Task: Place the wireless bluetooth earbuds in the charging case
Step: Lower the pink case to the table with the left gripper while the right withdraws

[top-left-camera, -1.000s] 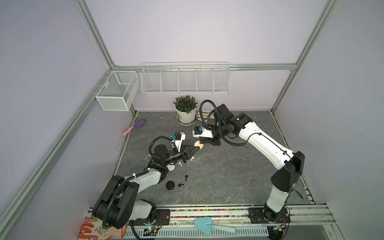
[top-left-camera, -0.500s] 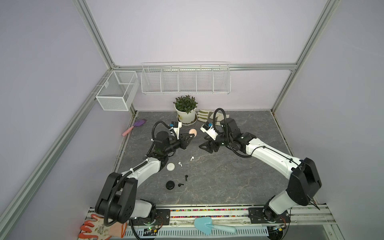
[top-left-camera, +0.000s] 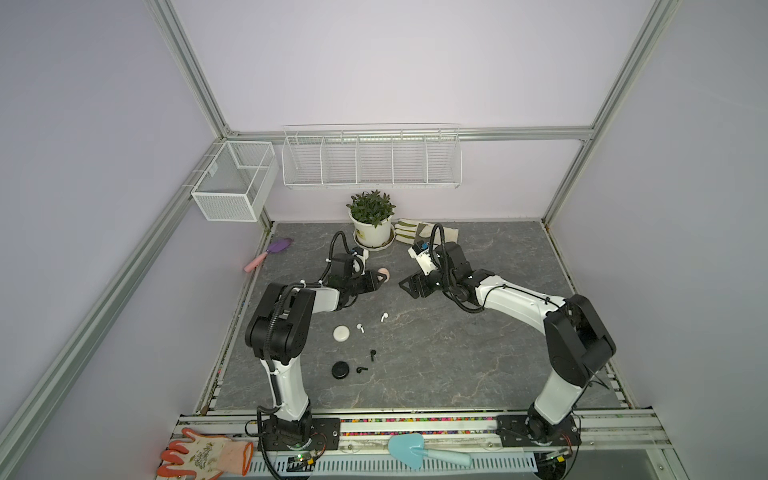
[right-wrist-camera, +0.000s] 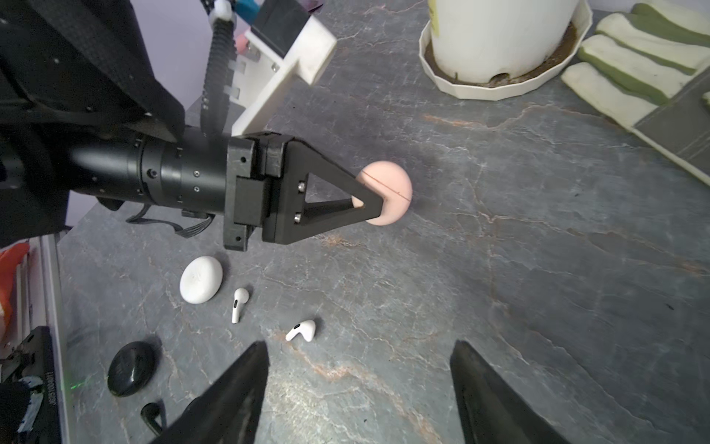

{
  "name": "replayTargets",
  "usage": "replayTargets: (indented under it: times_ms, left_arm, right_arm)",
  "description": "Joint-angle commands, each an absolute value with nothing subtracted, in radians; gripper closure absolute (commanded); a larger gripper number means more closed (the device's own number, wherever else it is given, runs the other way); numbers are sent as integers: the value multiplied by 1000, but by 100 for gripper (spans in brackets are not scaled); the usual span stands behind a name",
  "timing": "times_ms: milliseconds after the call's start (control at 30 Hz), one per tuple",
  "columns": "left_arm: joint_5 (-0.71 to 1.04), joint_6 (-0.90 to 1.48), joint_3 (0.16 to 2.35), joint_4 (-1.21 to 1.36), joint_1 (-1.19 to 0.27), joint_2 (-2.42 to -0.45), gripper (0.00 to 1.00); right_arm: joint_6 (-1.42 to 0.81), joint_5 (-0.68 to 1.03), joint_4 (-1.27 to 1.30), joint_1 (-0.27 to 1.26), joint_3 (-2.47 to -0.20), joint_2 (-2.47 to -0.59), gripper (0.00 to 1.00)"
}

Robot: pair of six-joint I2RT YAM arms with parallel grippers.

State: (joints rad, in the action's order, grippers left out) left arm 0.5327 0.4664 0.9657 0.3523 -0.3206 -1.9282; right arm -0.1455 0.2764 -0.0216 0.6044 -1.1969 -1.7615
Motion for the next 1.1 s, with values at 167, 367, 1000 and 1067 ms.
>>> replayTargets:
  times_ms: [167,367,1000,1067]
  left_arm:
    - [601,494,1077,265,-315,-2005,100]
    - [607,545,1097,255,-316,-2043,100]
    - [570,494,1120,128,-312,-2046,58]
    - [554,482,1120,104,-312,-2040,57]
  right_arm:
    - [-189,275,-2,591,-1207,-1780,22]
    - [-205,296,1,592,-1214,-1793,22]
    - [-196,310,-64,591,-1290,-1811,23]
    - [-188,303,-72,592,-1294,-1806,23]
